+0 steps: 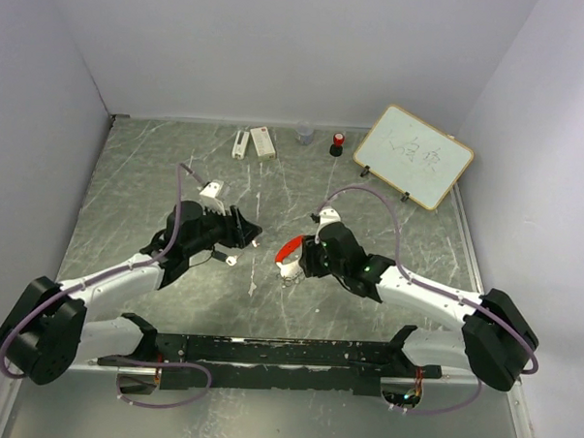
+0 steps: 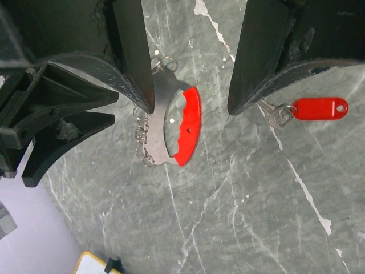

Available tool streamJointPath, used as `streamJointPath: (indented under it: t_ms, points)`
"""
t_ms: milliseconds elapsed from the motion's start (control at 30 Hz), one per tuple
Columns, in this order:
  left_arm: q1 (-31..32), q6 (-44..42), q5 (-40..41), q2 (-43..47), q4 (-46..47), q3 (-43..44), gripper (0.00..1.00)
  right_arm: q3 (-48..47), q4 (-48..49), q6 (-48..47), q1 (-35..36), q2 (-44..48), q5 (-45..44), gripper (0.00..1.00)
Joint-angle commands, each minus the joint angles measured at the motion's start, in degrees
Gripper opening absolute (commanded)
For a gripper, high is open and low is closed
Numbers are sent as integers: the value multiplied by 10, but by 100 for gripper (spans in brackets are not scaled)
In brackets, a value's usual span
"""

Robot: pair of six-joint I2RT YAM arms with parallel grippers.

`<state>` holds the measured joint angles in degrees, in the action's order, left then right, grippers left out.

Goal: Put the keys on the keyring

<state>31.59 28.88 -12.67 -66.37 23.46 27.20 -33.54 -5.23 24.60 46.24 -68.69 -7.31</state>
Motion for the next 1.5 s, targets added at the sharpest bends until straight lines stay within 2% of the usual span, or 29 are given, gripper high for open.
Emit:
streamJointPath:
  t_ms: [0, 133, 333, 700, 900, 1233, 1467]
  points:
    - [15, -16, 0, -30, 37, -1, 64, 0, 54, -22, 1, -14, 51, 41]
    - [47, -22, 30, -46, 65, -23, 64, 31, 91, -23, 4, -16, 69, 40]
    - [64, -5, 45, -61, 51, -30, 64, 33, 69, -11, 12, -14, 57, 40]
    - [72, -29, 58, -121, 32, 16, 62, -24, -13, 29, 2, -58, -77, 42]
    - [72, -19, 59, -116, 52, 5, 62, -19, -6, 27, -18, -62, -61, 40]
    - [73, -11, 61, -118, 59, 0, 61, -3, 26, 21, -22, -68, -29, 32]
    - [73, -8, 67, -108, 57, -5, 61, 7, 47, 26, -22, -81, -19, 31]
